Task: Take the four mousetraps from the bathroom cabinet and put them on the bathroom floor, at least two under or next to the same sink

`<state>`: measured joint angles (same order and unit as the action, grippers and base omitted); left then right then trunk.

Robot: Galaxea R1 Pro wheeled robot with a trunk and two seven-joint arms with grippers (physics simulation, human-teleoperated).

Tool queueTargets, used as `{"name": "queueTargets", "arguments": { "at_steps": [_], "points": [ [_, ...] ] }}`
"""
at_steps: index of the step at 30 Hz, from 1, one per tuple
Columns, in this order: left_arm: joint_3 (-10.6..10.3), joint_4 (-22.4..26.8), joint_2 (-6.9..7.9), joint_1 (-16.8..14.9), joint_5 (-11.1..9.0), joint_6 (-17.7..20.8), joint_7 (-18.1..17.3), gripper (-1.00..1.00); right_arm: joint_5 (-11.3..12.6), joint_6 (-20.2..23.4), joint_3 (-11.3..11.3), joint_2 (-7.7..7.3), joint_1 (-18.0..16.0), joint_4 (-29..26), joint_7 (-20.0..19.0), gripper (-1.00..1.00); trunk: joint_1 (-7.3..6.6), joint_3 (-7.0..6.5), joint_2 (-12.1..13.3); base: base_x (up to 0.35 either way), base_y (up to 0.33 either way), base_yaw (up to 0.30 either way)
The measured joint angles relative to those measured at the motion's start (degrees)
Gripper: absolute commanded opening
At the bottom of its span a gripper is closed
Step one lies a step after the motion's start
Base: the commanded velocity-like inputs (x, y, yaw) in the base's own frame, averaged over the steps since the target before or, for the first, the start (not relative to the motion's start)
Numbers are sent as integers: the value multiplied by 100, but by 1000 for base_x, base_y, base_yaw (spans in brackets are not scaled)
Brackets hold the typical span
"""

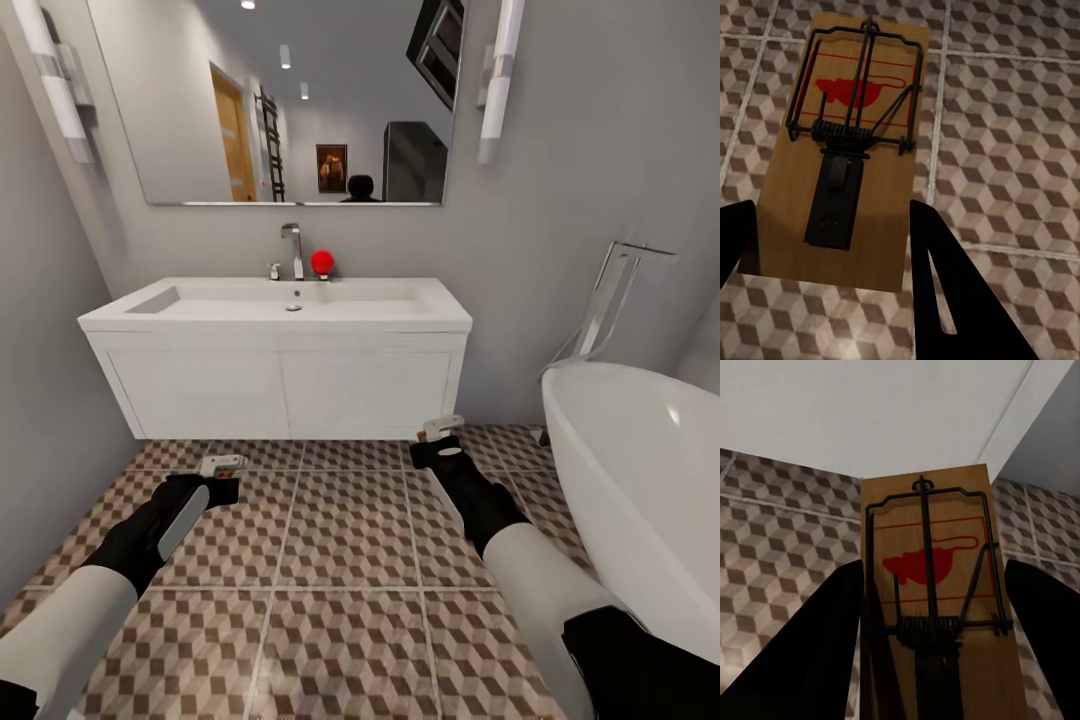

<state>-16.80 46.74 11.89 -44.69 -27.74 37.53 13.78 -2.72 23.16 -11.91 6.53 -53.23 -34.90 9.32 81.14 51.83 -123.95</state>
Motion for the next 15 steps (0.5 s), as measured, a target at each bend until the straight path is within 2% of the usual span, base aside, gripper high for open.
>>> {"name": "queueTargets", "arguments": {
  "at_steps": [8, 15],
  "points": [
    [35, 37, 6, 0, -1, 6, 3, -100, 0, -4, 0, 0, 2, 0, -2, -100, 176, 204, -321, 0, 0, 0],
    [27, 666, 9, 0, -2, 33, 3, -100, 0, -157, -1, 0, 9, 0, 1, -100, 330, 393, -602, 0, 0, 0]
  ]
}}
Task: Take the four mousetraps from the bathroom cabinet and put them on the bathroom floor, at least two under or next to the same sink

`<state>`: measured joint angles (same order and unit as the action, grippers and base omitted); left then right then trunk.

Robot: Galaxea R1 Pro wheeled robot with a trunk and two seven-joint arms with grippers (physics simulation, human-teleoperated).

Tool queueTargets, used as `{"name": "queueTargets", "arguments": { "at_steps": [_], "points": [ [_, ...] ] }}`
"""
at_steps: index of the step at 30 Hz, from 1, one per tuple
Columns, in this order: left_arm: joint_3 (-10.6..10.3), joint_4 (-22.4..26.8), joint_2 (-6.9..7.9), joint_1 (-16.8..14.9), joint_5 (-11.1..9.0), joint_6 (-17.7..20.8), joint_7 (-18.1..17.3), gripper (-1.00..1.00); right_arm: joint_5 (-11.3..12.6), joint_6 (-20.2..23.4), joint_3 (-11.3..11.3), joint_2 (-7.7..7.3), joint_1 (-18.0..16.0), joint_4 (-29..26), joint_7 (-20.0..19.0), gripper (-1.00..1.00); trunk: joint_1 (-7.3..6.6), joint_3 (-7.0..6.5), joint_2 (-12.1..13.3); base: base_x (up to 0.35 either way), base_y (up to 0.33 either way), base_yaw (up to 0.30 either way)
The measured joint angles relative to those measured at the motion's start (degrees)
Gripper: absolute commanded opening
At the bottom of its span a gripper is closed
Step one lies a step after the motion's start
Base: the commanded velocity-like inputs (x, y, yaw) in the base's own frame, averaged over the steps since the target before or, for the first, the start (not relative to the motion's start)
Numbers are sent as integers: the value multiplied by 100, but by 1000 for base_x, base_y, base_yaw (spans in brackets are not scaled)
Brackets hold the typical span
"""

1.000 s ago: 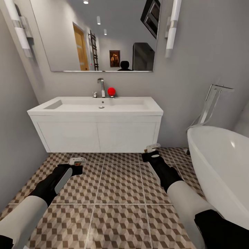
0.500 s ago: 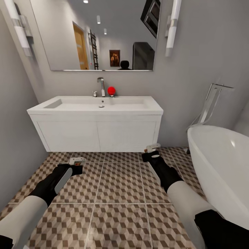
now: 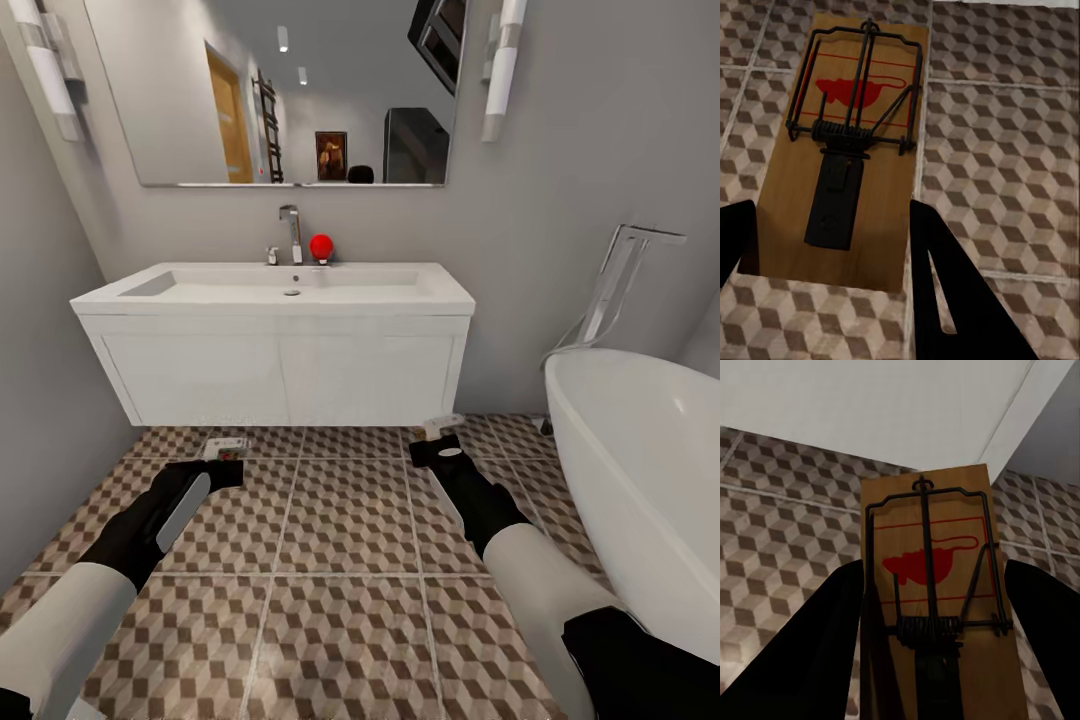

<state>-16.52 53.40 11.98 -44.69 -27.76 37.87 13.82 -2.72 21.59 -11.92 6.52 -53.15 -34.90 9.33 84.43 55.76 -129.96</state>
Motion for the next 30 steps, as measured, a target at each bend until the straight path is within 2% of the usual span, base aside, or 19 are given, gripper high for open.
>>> {"name": "queueTargets", "arguments": {
  "at_steps": [5, 8, 30],
  "points": [
    [-3, 510, 43, 0, 1, 53, -1, -100, 0, -38, -1, 0, 7, 7, -1, -100, 110, 135, -201, 0, 0, 0],
    [-14, 635, 55, 1, 0, 161, 4, -100, 0, -46, -2, 0, 9, 4, 0, -100, 176, 216, -321, 0, 0, 0],
    [-38, 454, 55, 0, 2, 222, -10, -100, 1, -47, -7, 61, 11, 0, 0, -100, 659, 811, -1203, 0, 0, 0]
  ]
}}
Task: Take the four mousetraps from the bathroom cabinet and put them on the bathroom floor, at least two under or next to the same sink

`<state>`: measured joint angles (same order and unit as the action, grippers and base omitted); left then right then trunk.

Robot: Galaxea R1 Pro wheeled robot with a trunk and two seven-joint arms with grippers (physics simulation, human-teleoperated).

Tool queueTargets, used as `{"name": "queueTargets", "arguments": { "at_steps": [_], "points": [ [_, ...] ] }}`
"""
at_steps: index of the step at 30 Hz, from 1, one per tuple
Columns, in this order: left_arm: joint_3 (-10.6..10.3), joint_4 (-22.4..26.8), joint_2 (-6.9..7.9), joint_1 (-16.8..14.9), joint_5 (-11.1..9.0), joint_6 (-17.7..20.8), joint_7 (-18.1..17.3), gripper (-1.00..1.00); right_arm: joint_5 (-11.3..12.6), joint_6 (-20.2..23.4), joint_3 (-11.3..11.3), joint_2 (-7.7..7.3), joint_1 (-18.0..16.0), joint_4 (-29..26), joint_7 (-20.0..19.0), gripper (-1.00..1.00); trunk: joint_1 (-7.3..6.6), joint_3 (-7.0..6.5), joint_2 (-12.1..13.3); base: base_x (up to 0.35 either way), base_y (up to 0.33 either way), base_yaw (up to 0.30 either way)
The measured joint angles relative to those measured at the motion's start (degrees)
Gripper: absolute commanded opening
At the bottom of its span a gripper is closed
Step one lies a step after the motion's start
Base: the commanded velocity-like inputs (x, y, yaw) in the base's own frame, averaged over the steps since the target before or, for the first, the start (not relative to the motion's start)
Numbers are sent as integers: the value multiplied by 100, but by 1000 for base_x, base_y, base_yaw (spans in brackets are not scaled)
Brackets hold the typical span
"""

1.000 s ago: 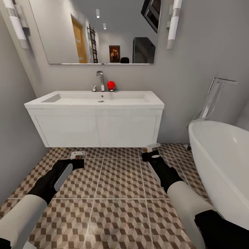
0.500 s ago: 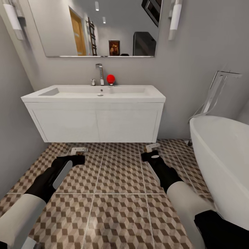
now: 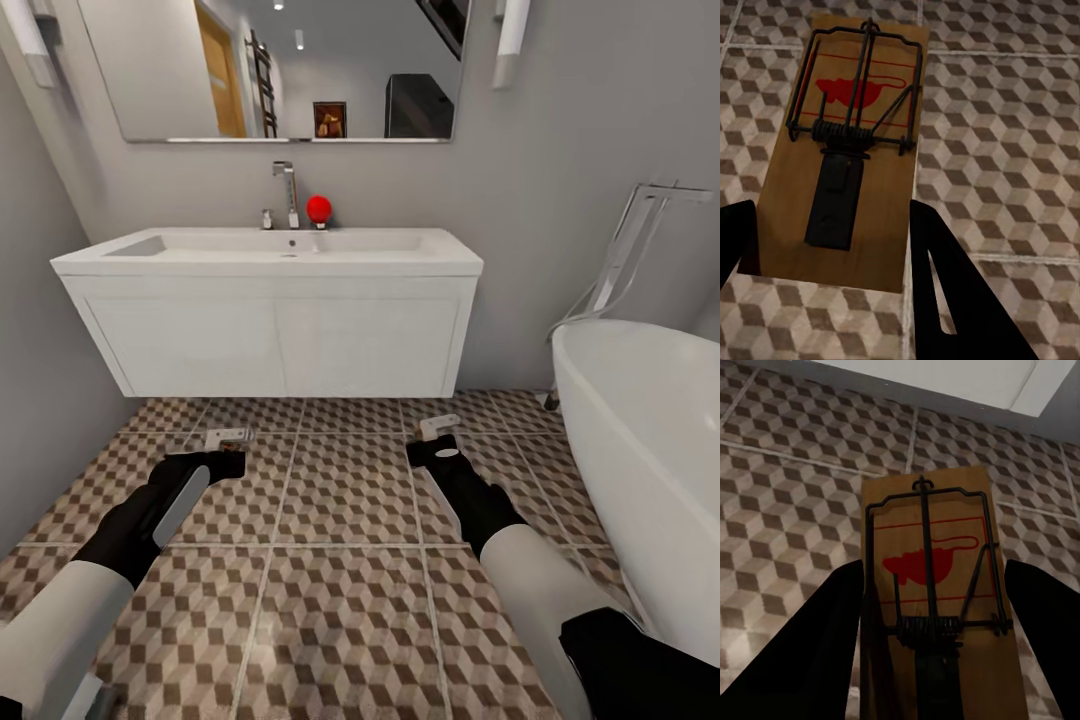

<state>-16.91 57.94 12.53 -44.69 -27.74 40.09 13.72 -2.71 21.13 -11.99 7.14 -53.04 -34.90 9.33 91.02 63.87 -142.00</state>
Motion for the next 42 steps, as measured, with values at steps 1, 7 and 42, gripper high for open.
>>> {"name": "queueTargets", "arguments": {
  "at_steps": [1, 7, 42],
  "points": [
    [-3, 0, -1, 0, 2, 0, 0, -100, 0, 2, 0, 0, 0, 0, 0, -100, 22, 27, -40, 0, 0, 0],
    [-58, -1, -3, 0, 5, 0, 0, -100, 0, -1, 0, 0, -1, 0, 0, -100, 77, 206, -127, 0, 0, 0],
    [-117, 383, -5, 0, 7, 3, 0, -100, -8, -4, -7, 14, -2, -28, 4, -100, 167, 1300, -174, 0, 0, 0]
  ]
}}
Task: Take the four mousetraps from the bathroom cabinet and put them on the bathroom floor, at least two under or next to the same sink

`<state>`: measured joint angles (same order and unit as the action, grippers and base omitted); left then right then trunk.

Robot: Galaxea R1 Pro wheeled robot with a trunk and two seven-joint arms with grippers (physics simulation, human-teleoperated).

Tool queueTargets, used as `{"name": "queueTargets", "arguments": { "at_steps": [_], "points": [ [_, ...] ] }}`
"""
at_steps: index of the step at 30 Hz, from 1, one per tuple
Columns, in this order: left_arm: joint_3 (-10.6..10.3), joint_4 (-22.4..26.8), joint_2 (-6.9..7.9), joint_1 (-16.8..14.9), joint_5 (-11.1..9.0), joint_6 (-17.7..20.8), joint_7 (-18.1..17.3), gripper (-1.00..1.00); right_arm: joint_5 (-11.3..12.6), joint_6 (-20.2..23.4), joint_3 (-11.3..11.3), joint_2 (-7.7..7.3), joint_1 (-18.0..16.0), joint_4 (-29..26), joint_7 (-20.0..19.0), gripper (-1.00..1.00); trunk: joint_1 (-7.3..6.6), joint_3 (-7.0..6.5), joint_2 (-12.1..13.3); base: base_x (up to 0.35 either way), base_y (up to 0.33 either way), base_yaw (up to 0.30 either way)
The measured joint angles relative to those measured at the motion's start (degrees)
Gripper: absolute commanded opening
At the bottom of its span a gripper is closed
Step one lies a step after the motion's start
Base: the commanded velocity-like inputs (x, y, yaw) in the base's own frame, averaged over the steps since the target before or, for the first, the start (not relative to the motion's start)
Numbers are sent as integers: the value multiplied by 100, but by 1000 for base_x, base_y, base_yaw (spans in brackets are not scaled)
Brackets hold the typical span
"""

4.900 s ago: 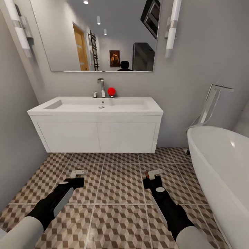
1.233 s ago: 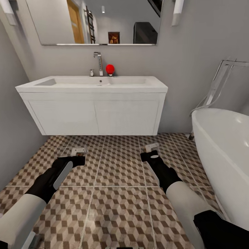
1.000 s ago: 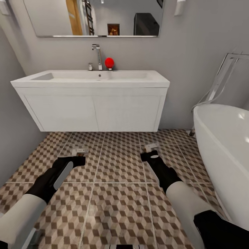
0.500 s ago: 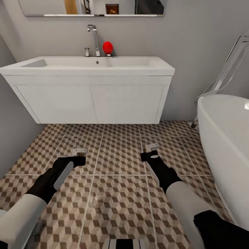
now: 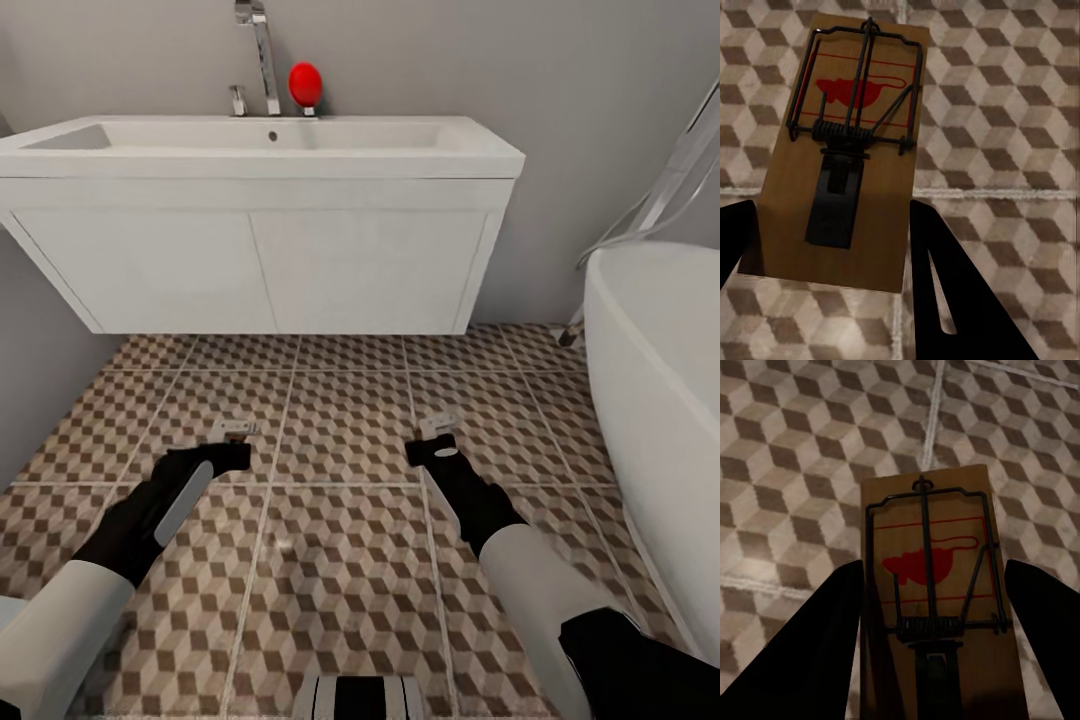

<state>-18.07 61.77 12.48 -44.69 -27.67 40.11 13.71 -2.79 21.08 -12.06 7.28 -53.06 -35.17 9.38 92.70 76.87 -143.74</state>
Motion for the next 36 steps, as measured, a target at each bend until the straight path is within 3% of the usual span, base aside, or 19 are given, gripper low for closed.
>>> {"name": "queueTargets", "arguments": {
  "at_steps": [9, 29, 36],
  "points": [
    [0, 228, -7, 0, 0, 6, 0, -100, -8, 3, -3, 4, 0, -130, 24, -100, 23, 281, -12, 0, 0, 0],
    [4, 648, 10, 0, 1, 36, 8, -100, -9, 175, -17, 21, 1, -1058, 41, -100, 75, 906, -39, 0, 0, 0],
    [22, 1199, 36, 0, 3, 152, 15, -100, -9, 314, -19, 21, 0, -1406, 42, -100, 92, 1125, -49, 0, 0, 0]
  ]
}}
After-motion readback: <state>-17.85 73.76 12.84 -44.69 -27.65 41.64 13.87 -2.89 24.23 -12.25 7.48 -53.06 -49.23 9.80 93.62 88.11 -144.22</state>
